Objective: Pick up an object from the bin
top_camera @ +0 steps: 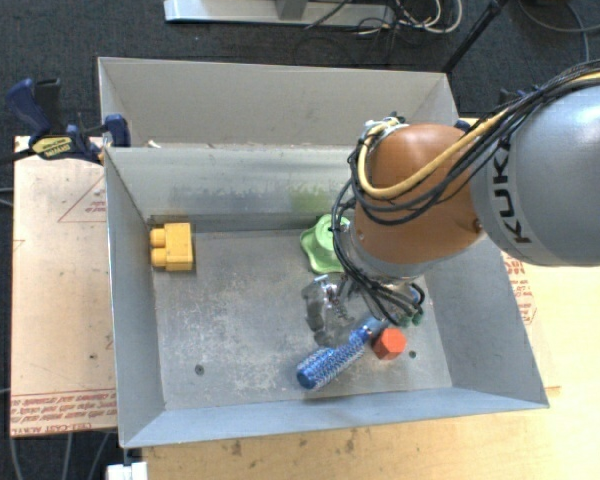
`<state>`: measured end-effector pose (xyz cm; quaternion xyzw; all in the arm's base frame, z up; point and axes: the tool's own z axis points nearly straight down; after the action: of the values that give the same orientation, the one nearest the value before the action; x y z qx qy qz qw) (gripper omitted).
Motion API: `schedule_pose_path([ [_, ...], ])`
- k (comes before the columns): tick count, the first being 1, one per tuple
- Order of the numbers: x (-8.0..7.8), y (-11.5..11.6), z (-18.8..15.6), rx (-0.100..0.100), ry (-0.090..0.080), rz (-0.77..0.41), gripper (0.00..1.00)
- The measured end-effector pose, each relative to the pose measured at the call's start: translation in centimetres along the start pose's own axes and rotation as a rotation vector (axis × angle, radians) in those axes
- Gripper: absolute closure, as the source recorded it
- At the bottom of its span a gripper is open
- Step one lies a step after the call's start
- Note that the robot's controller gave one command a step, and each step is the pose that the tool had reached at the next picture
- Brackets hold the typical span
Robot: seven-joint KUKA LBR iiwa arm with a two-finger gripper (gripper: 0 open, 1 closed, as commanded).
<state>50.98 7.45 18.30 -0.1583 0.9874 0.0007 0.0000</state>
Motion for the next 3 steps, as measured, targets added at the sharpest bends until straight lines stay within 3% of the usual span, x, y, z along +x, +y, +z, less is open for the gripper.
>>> schedule_pose_path([
  [1,0.0,0.0,0.0,0.0,0.0,0.0,0.0],
  [2,1.2,-1.5,10.9,-0.002,0.006,-0.258,0.0],
  [3,1.0,-1.5,10.7,-0.001,0.001,-0.258,1.0],
])
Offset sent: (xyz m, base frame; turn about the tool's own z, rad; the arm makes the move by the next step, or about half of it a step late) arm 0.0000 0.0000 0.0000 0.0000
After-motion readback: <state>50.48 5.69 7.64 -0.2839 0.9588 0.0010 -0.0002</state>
